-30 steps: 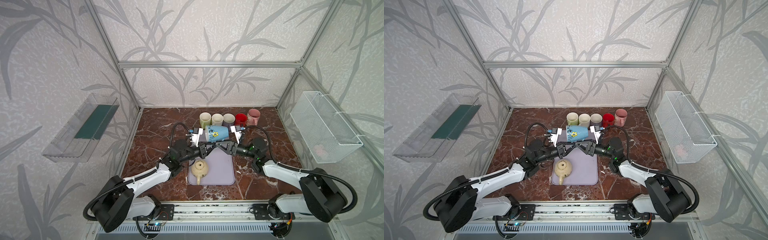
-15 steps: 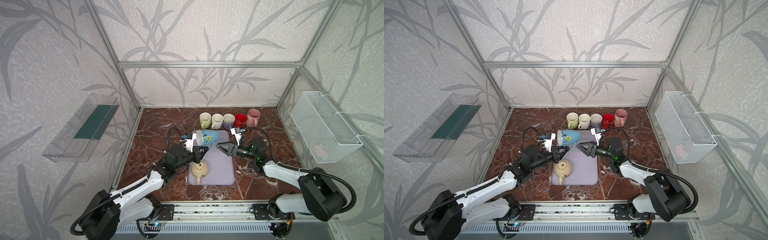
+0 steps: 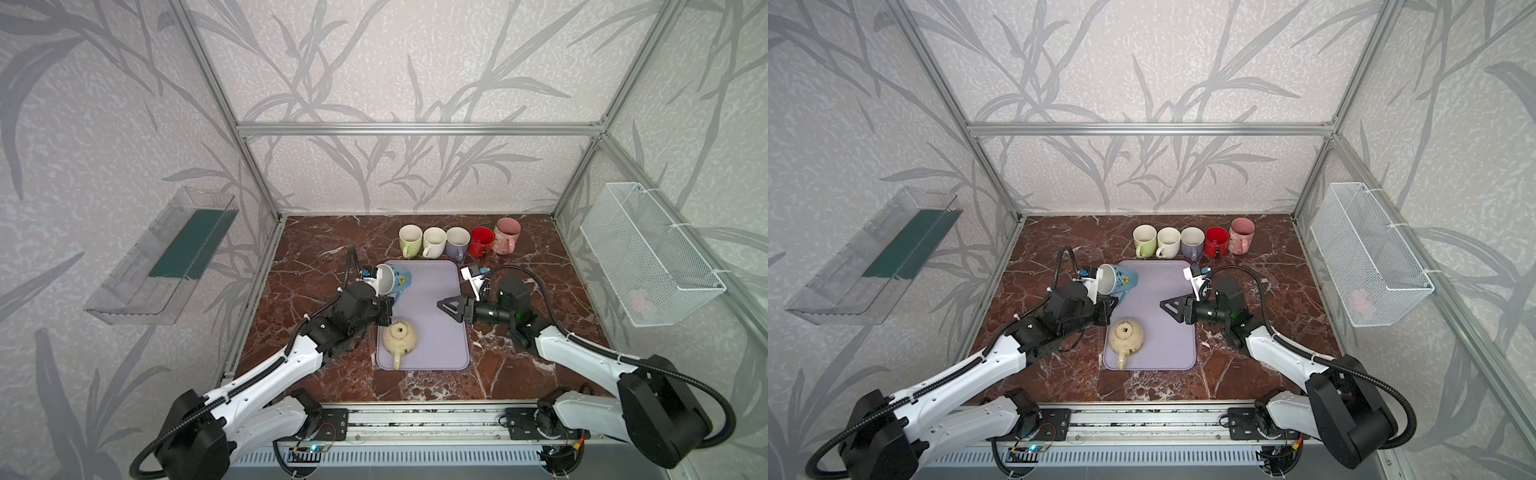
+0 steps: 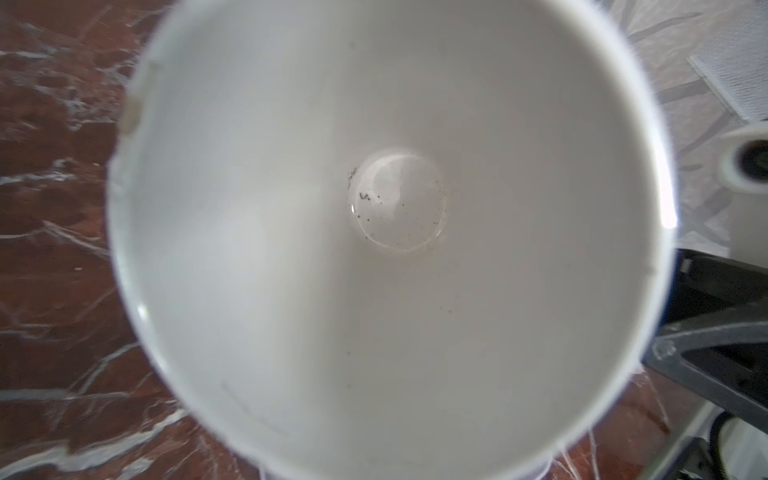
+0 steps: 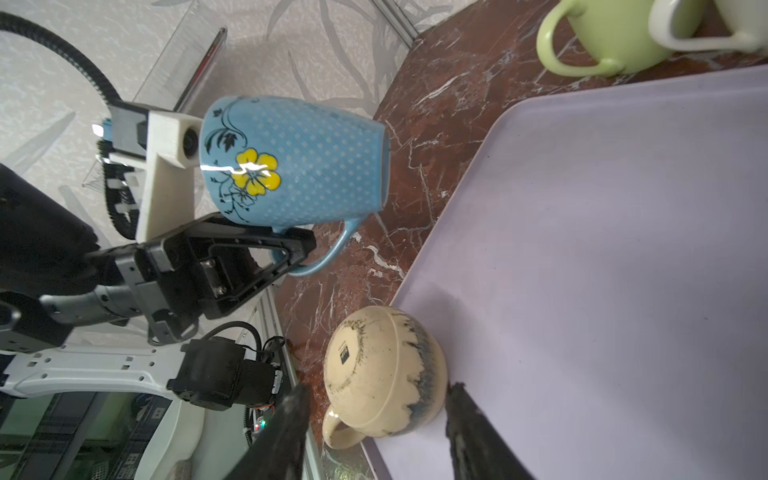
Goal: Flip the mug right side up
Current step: 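Carry the blue dotted mug with the left gripper while the right gripper releases and withdraws, then lower the upright blue dotted mug beside the green mug and open the left gripper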
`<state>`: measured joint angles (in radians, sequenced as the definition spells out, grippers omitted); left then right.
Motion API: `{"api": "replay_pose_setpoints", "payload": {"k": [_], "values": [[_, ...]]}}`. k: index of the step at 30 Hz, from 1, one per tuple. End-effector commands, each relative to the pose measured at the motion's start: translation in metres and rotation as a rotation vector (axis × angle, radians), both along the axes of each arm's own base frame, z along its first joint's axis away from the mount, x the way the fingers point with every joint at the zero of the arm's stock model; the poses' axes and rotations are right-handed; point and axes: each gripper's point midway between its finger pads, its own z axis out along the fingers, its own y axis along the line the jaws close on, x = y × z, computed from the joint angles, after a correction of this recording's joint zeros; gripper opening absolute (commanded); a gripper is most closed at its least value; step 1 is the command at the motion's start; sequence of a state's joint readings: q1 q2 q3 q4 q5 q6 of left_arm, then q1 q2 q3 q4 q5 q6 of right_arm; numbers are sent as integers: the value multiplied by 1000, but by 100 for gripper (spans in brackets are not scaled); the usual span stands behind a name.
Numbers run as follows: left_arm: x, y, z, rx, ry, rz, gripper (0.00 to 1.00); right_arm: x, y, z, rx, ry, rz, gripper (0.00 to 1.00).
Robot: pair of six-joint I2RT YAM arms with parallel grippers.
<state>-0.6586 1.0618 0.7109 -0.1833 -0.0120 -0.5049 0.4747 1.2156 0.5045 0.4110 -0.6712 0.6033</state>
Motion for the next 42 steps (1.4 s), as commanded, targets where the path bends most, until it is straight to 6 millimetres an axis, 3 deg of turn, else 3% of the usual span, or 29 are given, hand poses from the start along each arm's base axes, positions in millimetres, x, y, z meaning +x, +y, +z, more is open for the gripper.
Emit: {"api": "replay_pose_setpoints", "payload": {"k": [1, 13, 32, 42], "values": [[16, 20, 15, 124, -19, 70, 0, 2, -7, 3, -62, -26, -30, 53], [66, 45, 19, 271, 107, 102, 0, 1, -12, -12, -94, 25, -61, 57], [175, 36, -9, 412, 217, 68, 0, 5, -18, -16, -93, 29, -114, 55], [211, 32, -24, 500, 273, 58, 0, 7, -19, -21, -102, 36, -122, 54]]}}
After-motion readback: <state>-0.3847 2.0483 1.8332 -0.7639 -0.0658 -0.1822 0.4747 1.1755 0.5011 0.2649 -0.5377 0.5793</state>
